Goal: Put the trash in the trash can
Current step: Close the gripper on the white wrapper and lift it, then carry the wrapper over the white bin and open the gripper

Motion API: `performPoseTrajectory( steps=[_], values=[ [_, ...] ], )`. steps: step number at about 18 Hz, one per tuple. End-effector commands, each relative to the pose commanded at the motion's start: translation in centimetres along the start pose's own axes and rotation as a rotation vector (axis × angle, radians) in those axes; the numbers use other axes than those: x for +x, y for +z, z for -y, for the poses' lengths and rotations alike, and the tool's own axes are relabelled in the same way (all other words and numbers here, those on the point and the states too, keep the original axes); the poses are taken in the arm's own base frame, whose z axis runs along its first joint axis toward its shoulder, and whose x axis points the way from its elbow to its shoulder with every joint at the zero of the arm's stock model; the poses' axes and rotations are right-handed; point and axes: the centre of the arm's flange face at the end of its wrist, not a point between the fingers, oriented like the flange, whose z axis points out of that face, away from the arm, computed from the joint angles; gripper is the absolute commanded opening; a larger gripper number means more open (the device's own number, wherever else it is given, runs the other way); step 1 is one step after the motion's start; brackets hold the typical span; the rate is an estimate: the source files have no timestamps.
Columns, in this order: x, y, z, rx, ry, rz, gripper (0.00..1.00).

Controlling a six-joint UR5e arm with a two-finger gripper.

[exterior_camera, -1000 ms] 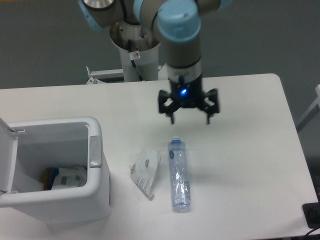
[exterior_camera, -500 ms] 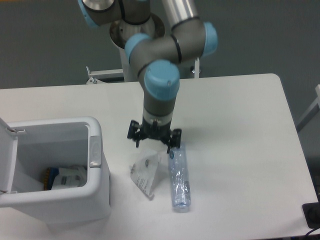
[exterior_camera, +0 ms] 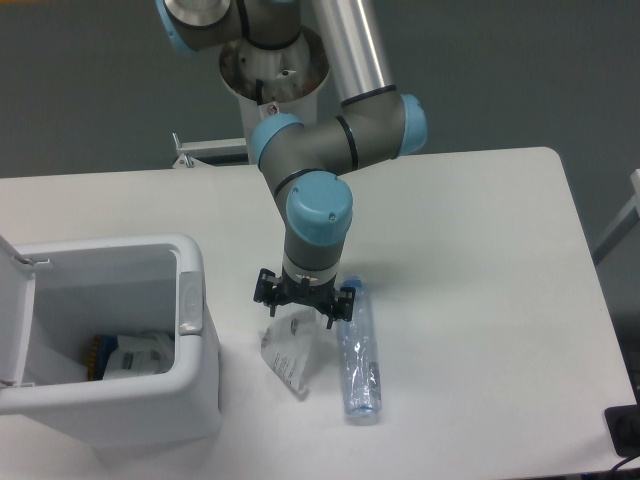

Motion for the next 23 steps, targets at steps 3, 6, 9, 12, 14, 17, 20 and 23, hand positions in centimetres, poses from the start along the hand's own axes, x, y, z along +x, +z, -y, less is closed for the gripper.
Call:
performPoseTrajectory(
  steps=[3, 6, 9, 12, 14, 17, 20, 23],
  values=[
    [0.0, -0.3, 0.0, 0.001, -0.004, 0.008, 0.0],
    [0.0, -0.6, 0.0, 0.005, -0.004, 0.009, 0.0],
    [-0.4, -3.7, 1.3, 0.062, -0.008, 0.027, 0.0],
    [-1.0, -9.0, 2.3, 0.203, -0.058, -0.028, 0.0],
    [-2.3, -13.1, 2.8, 0.299, -0.095, -0.045, 0.0],
    [-5.1, -19.3, 4.4, 0.449, -0.142, -0.062, 0.0],
    [-7.1, -25.3, 4.9, 0.598, -0.264, -0.168, 0.0],
    [-5.0, -29.6, 3.9, 0.674, -0.275, -0.214, 0.0]
  ],
)
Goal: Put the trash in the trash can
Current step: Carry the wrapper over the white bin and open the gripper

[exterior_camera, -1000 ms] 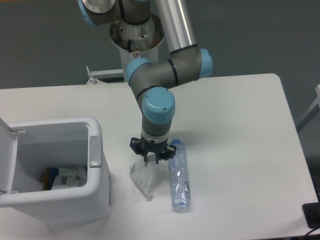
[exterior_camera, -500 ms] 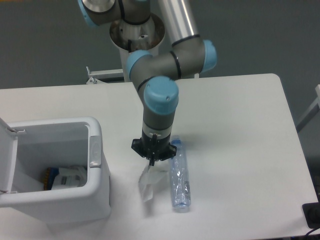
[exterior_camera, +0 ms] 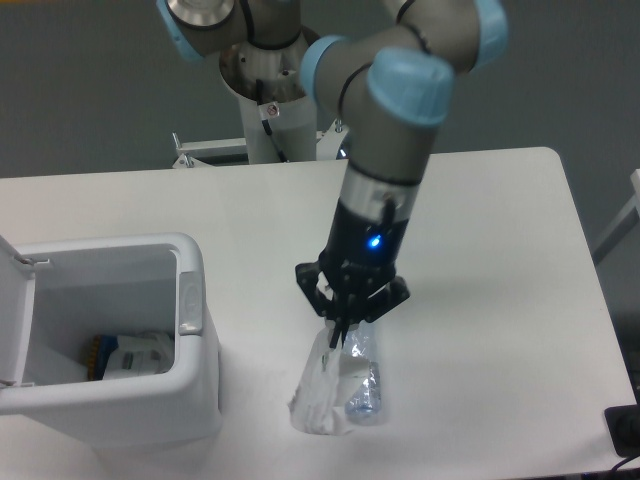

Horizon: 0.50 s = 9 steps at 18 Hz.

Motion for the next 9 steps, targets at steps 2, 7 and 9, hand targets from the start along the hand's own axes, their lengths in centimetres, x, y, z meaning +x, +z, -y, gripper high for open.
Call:
performPoseTrajectory(
  steps=[2, 7, 9],
  values=[
    [3.6, -3.5, 0.6, 0.058, -0.05, -0.034, 0.0],
    [13.8, -5.8, -0.6, 0.072, 0.008, -0.101, 0.0],
    [16.4, -4.1, -1.4, 0.04, 0.038, -0.136, 0.0]
  ],
)
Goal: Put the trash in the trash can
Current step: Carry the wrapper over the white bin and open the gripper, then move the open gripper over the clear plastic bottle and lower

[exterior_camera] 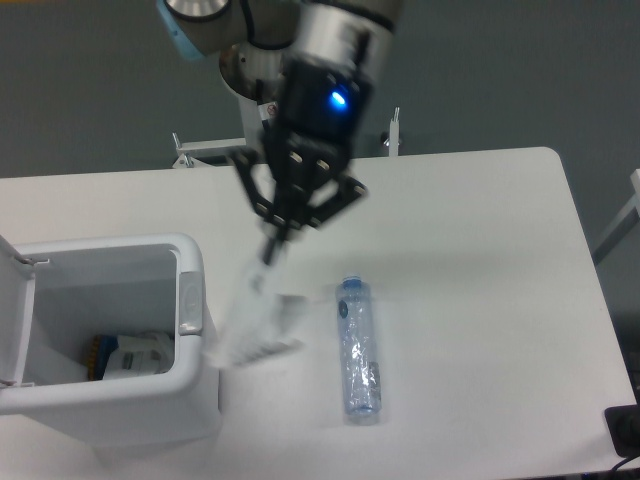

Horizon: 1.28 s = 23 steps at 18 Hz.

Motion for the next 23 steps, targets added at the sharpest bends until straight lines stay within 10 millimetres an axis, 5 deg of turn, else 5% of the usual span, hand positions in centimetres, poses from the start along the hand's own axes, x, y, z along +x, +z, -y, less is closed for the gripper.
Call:
performPoseTrajectory(
  steps=[4, 7, 9, 10, 16, 19, 23],
  values=[
    [2.2, 5.3, -2.2, -0.088, 0.029, -0.058, 0.0],
    [2.1, 5.6, -2.9, -0.097, 0.039, -0.06, 0.13],
    [1.7, 5.6, -3.1, -0.101, 0.047, -0.032, 0.81],
    [1.4, 5.5, -3.2, -0.104, 0.047, 0.007, 0.95],
    [0.8, 4.7, -2.2, -0.09, 0.048, 0.042, 1.0],
    [-5.1, 2.3, -1.2, -0.053, -0.047, 0.116, 1.0],
    [-16.7, 0.8, -1.1, -0.042, -0.175, 0.217, 1.0]
  ],
)
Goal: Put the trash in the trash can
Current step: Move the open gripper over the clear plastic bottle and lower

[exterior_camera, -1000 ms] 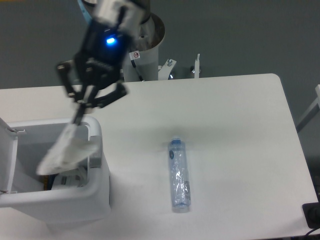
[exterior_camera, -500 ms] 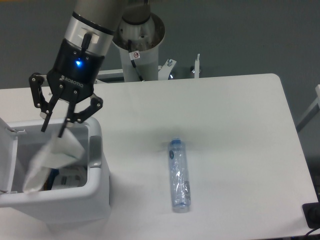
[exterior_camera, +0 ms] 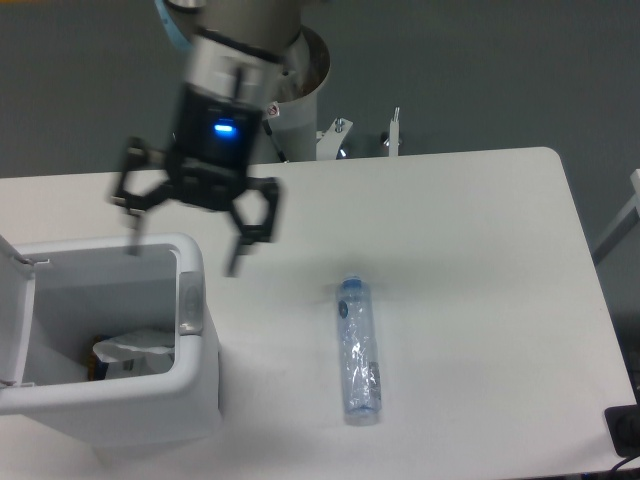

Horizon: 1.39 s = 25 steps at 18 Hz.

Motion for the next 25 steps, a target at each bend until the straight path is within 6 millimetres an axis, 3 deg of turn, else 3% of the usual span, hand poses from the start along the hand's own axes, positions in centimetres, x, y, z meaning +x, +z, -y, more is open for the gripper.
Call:
performPoseTrajectory(
  steps=[2, 3, 7, 12, 18, 23, 25],
  values=[
    [-5.4, 2.3, 0.4, -0.032, -0.02, 0.025, 1.0],
    [-7.1, 3.5, 0.2, -0.052, 0.001, 0.034, 1.0],
    [-11.7, 8.6, -1.5, -0.239, 0.125, 0.153, 1.0],
    [-13.5, 13.6, -3.2, -0.315, 0.161, 0.128, 1.0],
    [-14.3, 22.7, -6.5, -0.425, 0.288, 0.133, 1.0],
    [-14.2, 25.7, -8.8, -0.498, 0.305, 0.164, 1.0],
    [-14.3, 25.8, -9.1, -0.505, 0.304, 0.168, 1.0]
  ],
)
